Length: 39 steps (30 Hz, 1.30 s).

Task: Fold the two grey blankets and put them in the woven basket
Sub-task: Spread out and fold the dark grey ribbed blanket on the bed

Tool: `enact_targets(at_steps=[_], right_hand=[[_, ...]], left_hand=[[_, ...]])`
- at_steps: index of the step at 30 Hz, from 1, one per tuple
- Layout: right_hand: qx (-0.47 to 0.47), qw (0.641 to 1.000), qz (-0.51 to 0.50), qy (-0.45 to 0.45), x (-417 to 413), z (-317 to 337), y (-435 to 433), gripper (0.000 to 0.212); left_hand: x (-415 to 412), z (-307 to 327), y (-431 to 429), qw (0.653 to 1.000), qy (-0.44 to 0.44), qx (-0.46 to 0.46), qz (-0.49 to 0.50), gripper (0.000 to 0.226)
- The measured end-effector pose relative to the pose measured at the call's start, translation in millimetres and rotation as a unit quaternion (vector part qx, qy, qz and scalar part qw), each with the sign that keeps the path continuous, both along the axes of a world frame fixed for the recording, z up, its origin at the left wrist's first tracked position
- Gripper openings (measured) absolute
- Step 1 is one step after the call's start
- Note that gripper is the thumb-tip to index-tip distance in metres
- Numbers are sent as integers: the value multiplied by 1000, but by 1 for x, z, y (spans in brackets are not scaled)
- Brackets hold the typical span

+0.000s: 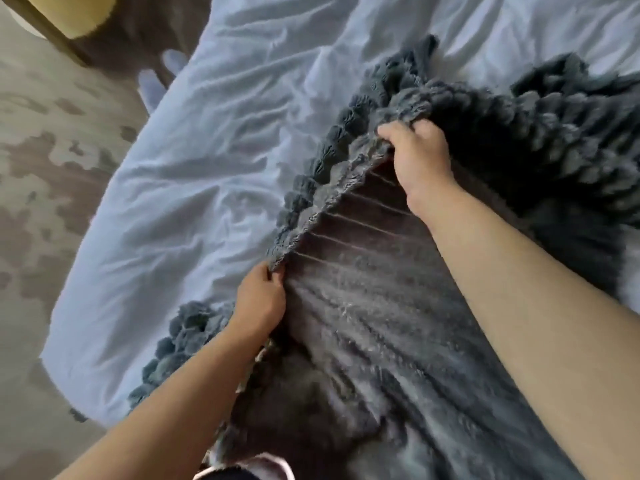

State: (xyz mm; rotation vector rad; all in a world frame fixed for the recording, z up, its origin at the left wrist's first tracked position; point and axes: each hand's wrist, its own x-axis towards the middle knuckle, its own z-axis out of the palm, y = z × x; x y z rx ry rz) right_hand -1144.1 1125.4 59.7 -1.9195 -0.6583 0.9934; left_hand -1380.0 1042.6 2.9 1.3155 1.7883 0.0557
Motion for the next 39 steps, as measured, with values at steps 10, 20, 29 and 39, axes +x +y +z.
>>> enact_targets(at_steps=[10, 20, 29, 39], right_hand=[[-124, 975, 41, -182, 48, -54, -84, 18], [-364, 851, -332, 182, 205, -78, -254, 63], [-105, 944, -312, 18, 272, 122, -185, 47], [46, 929, -358, 76, 238, 225, -263, 31]], left_hand=[[20, -18, 66, 988, 95, 10, -122, 41], [115, -27, 132, 996, -90, 5, 19, 30], [185, 167, 180, 970, -148, 191, -5, 43], [150, 283, 137, 901, -392, 183, -8, 19]])
